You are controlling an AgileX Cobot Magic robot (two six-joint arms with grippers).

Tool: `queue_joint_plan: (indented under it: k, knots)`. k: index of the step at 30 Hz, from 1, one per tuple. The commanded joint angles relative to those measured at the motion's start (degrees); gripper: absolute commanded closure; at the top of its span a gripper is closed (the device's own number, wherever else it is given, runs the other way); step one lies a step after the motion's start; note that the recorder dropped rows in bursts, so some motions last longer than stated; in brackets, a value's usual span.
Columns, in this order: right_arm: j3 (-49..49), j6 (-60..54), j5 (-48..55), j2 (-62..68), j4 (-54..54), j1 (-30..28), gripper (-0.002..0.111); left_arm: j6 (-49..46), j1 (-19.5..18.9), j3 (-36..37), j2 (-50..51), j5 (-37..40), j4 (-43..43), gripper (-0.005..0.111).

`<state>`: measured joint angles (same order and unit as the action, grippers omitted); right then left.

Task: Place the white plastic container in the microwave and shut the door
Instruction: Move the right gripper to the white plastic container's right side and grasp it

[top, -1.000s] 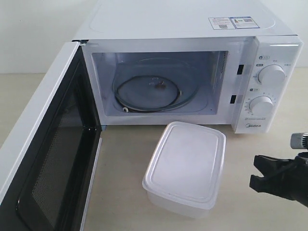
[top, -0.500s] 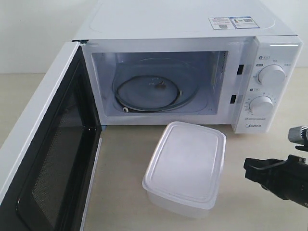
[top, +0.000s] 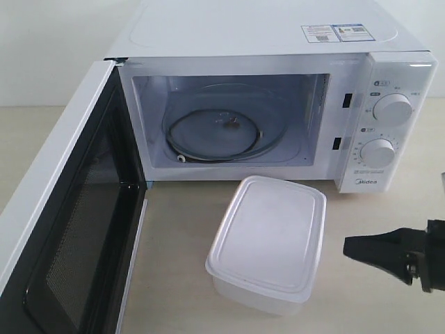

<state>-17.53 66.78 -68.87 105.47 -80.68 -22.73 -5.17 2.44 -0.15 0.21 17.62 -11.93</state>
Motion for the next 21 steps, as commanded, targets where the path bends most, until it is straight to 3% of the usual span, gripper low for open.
queue_joint_plan:
  k: [1,4,6,12,21]
  knots:
    - [-0.29,2.66,2.07,-0.25,-1.97,4.69,0.109,0.5,-0.18,0.15,-0.21,-0.09,-0.64,0.102]
    - [-0.29,3.2,1.91,-0.25,0.29,7.37,0.105,0.5,-0.18,0.15,-0.21,-0.09,-0.64,0.102]
    - [-0.29,3.56,1.91,-0.25,1.91,7.91,0.096,0.5,-0.18,0.15,-0.21,-0.09,-0.64,0.102]
    - [-0.29,7.94,2.68,-0.25,6.83,7.91,0.051,0.5,-0.18,0.15,-0.21,-0.09,-0.64,0.102]
    - [-0.29,12.12,7.01,-0.25,13.71,7.91,0.049,0.5,-0.18,0.15,-0.21,-0.09,-0.64,0.102]
